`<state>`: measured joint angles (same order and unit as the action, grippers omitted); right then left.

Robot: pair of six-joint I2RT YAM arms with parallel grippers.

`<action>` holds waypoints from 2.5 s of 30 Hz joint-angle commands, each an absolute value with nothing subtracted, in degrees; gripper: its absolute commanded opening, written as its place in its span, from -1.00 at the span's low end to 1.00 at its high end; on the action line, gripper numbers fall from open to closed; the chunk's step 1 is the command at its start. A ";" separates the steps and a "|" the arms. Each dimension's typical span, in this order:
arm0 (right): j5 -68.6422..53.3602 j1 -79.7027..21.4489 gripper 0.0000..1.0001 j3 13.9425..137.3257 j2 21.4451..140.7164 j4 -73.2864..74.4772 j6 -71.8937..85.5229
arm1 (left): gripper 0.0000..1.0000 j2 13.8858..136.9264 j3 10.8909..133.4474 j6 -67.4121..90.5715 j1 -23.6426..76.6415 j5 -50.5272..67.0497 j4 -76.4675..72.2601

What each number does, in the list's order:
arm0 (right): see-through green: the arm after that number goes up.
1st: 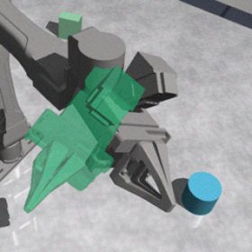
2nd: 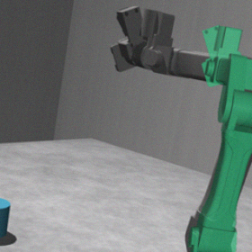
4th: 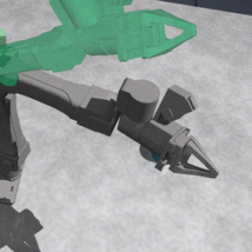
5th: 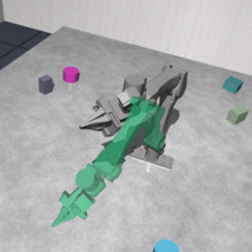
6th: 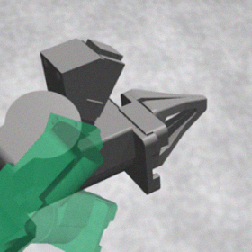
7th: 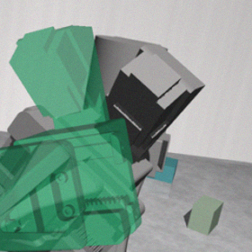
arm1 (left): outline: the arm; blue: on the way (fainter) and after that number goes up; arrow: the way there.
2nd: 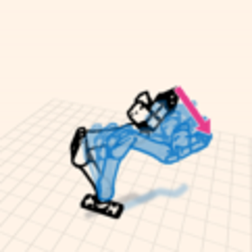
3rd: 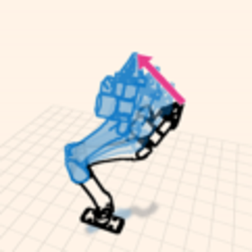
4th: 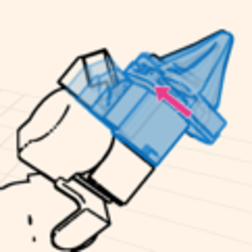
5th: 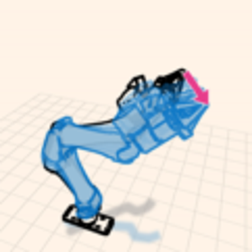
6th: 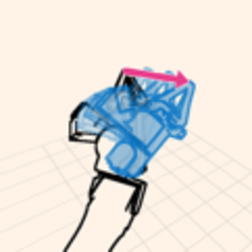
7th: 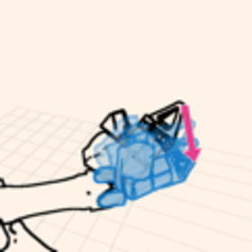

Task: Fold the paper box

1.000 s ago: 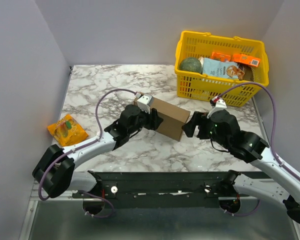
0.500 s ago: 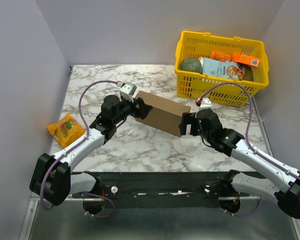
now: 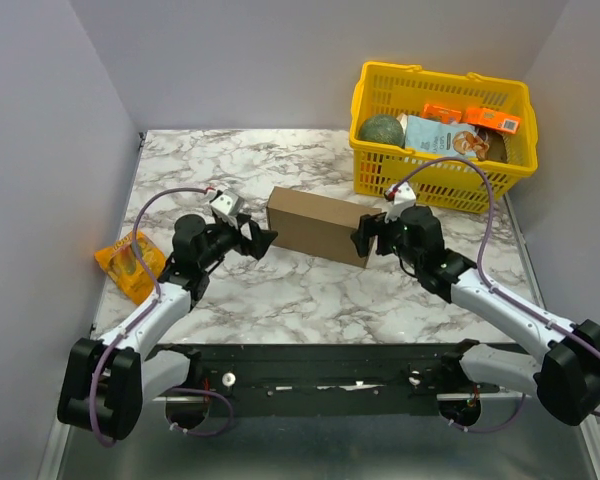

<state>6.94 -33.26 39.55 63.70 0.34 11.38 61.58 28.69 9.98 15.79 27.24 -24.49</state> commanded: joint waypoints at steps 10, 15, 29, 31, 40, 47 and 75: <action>-8.60 -27.95 0.88 38.06 70.48 -13.26 4.49 | 0.97 78.83 33.47 6.94 11.60 39.45 -42.27; -15.55 -26.98 0.82 38.93 74.61 -16.08 3.34 | 0.97 85.94 36.91 8.34 11.60 41.30 -46.92; -35.24 -27.07 0.45 46.75 75.68 -8.03 10.63 | 0.15 79.29 30.41 24.78 14.93 41.58 -56.13; -35.77 -27.16 0.39 50.00 75.59 -3.54 13.88 | 0.09 75.69 32.59 24.70 15.82 39.04 -48.12; -34.37 -27.16 0.39 57.57 80.06 16.00 25.57 | 0.13 69.87 37.27 28.91 17.31 26.98 -12.49; -27.25 -26.98 0.66 56.08 81.03 14.94 27.16 | 0.25 73.30 38.76 27.86 17.14 25.75 -7.56; 10.89 -26.98 1.00 40.26 46.50 3.96 12.49 | 0.98 43.25 39.90 23.81 16.44 8.88 1.58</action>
<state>5.87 -26.70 42.83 50.17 10.94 17.28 46.74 40.32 22.02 16.58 10.87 -0.10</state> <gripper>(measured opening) 0.996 0.987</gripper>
